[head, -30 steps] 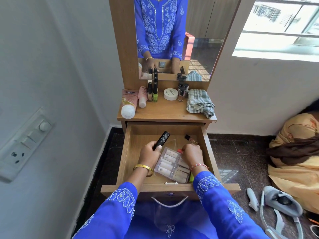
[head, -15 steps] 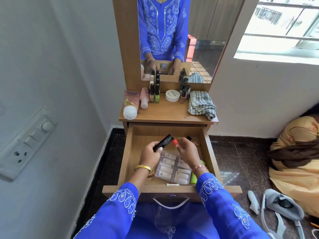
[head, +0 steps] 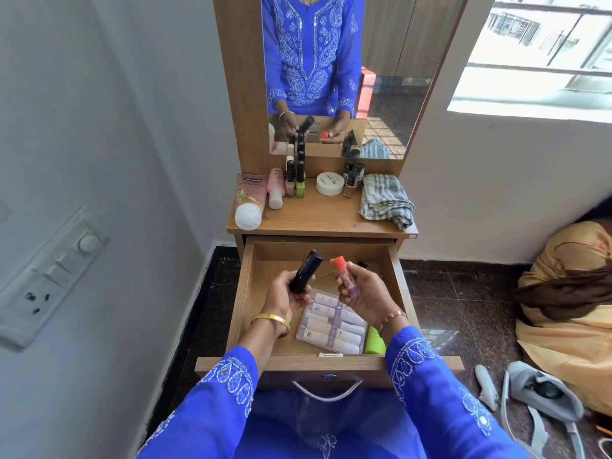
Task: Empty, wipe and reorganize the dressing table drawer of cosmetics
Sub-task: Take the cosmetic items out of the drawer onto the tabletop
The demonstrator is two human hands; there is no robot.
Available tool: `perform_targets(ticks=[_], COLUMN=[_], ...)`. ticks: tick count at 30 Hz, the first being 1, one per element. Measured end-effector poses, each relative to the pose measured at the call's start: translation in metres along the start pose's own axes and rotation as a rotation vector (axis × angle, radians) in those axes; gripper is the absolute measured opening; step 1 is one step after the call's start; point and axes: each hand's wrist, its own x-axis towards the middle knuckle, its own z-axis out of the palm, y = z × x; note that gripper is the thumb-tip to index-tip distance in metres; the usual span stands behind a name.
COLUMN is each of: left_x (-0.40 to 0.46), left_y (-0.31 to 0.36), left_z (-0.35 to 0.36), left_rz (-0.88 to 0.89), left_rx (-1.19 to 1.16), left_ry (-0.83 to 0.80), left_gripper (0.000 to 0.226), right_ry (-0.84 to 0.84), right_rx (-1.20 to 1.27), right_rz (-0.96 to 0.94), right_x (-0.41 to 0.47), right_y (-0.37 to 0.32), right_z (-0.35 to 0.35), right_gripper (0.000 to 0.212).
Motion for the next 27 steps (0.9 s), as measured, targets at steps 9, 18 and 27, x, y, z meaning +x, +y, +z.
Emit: perform_targets(ticks=[9,18,27], left_x=[-0.003,0.003,0.021], left_y=[0.004,0.005,0.058], left_z=[0.0,0.007,0.049], left_rz=[-0.028,0.057,0.441], left_rx=[-0.089,-0.028,0.498], left_ry=[-0.066,-0.149,-0.023], left_gripper=[0.023,0.017,0.016], right_ry=[0.126,0.133,0.252], right_rx=[-0.044,0.077,-0.321], right_rz=[-0.169,-0.271,-0.496], right_x=[-0.001,-0.001,0.017], right_y=[0.0,-0.015,-0.084], right_z=[0.0,0.011,0.035], right_gripper=[0.017,0.016,0.007])
